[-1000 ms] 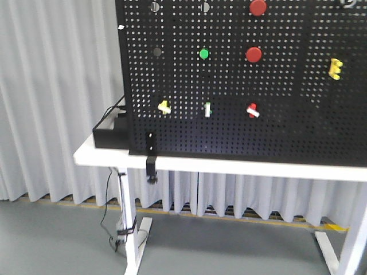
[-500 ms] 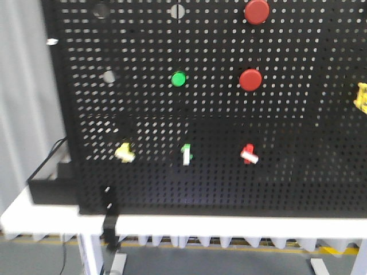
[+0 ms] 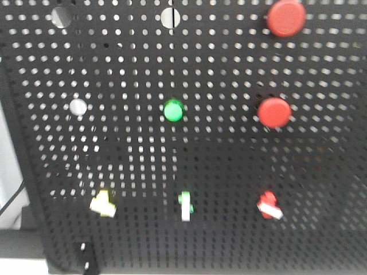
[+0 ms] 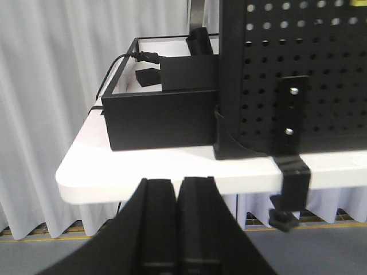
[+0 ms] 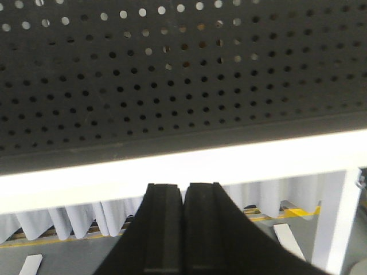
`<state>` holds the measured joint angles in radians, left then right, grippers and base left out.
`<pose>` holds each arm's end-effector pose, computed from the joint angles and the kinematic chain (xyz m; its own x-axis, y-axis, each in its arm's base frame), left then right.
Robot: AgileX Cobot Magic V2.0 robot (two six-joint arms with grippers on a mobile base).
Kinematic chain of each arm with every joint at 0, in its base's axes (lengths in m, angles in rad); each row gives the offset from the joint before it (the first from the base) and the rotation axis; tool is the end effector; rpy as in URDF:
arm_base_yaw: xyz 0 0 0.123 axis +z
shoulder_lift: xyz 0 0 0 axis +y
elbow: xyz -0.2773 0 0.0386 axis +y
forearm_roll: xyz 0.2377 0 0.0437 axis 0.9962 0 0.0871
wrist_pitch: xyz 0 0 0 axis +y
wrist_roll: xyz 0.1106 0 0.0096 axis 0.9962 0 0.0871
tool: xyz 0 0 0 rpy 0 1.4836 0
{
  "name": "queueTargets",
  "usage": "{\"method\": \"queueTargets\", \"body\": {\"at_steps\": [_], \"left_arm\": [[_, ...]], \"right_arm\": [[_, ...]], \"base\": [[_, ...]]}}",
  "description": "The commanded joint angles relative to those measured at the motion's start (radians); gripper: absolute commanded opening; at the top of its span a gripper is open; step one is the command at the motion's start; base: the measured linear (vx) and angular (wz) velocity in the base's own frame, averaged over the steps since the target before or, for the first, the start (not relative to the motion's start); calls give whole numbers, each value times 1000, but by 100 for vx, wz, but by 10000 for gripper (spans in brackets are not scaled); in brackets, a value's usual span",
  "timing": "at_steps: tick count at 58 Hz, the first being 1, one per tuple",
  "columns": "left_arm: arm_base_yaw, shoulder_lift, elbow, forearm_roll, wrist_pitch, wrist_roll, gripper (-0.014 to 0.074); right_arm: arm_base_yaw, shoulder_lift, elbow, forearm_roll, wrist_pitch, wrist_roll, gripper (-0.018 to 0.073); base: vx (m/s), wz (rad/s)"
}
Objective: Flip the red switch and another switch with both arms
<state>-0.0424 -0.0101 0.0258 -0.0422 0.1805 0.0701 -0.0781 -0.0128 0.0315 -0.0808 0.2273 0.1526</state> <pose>0.0709 -0.0039 0.1866 -0.1071 0.0331 -0.9937 0.0530 0.9982 0.0276 0.0699 -0.0075 0.1798 -0.1494 0.0857 -0.9850 0.1072 0.9918 0.0700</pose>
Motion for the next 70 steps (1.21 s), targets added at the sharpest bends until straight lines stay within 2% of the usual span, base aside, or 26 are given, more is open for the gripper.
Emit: {"method": "queueTargets", "body": {"at_steps": [1,31,36,55,62,70], "left_arm": [[-1,-19,20,-5,-81,-1,3],[-2,-19,20,-5,-81,0,3],[-2,-19,20,19,-88,22,3],[-2,-19,19,21,-106,28,3],[-2,-19,19,22,-151,26,3],[-2,-19,19,20,-217,11,3]], "right_arm": [[-7,-9,6,-8,-82,-10,-6],[-7,-9,6,-8,-82,-10,-6],[-7,-9,6,-8,-82,-10,-6],[-7,-9,6,-23,-132,-11,-6],[-7,-9,6,-23,-202,-11,-6],[-7,-9,6,-23,-356,-11,-6]], "base": [[18,5],[5,1],[0,0],[0,0],[0,0],[0,0]]}}
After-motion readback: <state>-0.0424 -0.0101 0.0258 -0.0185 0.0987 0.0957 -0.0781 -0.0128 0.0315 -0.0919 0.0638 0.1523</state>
